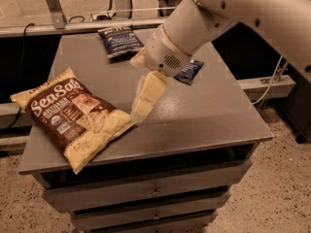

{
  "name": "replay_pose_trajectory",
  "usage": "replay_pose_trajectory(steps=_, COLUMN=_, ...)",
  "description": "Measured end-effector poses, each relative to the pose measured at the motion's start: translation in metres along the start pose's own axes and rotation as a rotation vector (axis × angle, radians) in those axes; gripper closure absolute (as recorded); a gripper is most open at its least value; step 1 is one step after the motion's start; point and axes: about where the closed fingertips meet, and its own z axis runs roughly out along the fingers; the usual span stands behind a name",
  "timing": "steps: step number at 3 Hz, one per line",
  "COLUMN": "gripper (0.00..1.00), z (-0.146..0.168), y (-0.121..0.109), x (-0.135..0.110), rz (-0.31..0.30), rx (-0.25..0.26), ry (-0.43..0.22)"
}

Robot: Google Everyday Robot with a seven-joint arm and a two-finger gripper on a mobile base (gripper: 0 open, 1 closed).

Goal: Pick brown chip bag

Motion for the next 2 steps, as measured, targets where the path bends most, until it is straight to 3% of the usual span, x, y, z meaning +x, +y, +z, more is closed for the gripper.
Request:
replay_pose_trajectory(steps=1, gripper=0.0, z=0.042, y=0.018, x=-0.037, rz=-0.044, rx=-0.067, ry=-0.085)
replay_pose_trajectory(steps=2, gripper=0.0, z=0.079, y=0.028, x=-0.053, rz=-0.038, rx=-0.082, ry=-0.133)
